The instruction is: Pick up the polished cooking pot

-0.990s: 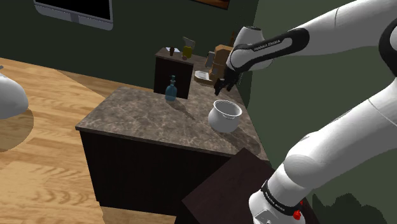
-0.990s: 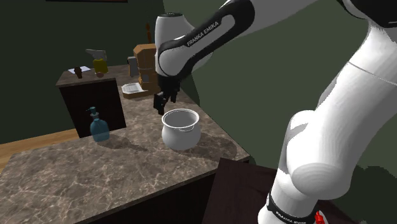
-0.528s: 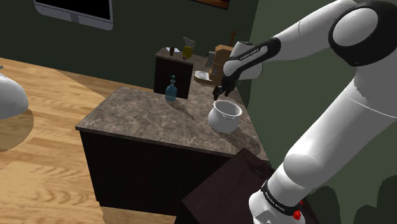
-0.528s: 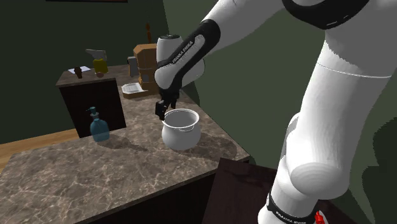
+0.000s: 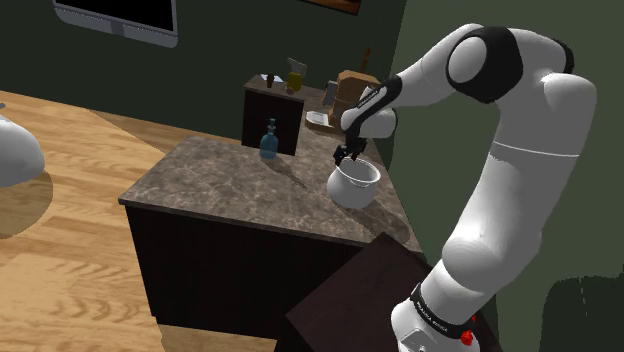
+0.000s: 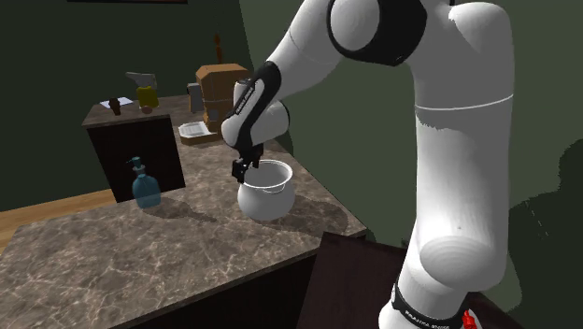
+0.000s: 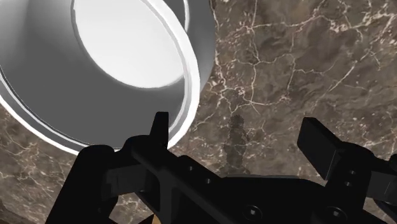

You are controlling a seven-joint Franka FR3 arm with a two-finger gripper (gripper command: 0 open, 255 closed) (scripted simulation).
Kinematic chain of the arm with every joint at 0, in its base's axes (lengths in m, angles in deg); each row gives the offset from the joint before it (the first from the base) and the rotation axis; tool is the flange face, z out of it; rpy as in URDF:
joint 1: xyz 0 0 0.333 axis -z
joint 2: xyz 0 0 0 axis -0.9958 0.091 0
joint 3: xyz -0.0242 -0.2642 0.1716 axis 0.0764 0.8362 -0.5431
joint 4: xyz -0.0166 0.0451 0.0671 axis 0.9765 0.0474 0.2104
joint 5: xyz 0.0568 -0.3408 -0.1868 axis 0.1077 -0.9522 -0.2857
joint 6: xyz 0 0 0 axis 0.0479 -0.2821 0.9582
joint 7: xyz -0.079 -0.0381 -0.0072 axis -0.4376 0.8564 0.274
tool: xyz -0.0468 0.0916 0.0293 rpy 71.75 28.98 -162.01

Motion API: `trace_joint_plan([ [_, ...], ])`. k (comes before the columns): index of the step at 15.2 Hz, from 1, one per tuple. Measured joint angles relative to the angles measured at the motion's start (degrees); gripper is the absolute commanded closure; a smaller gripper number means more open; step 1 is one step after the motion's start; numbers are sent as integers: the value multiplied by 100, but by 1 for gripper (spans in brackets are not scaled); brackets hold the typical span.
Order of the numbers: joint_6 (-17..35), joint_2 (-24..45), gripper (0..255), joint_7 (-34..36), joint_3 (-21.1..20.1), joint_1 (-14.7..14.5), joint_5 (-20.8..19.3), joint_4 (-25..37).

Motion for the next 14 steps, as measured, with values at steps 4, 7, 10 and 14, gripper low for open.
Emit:
trace_joint_plan([
  [4, 167, 929, 0, -385, -192, 366, 430, 717],
  [7, 229, 1375, 0, -536, -296, 563, 585, 1083],
  [10, 383, 1582, 0, -599, -366, 639, 660, 1136],
  [14, 591, 1823, 0, -655, -452, 713, 738, 1169],
])
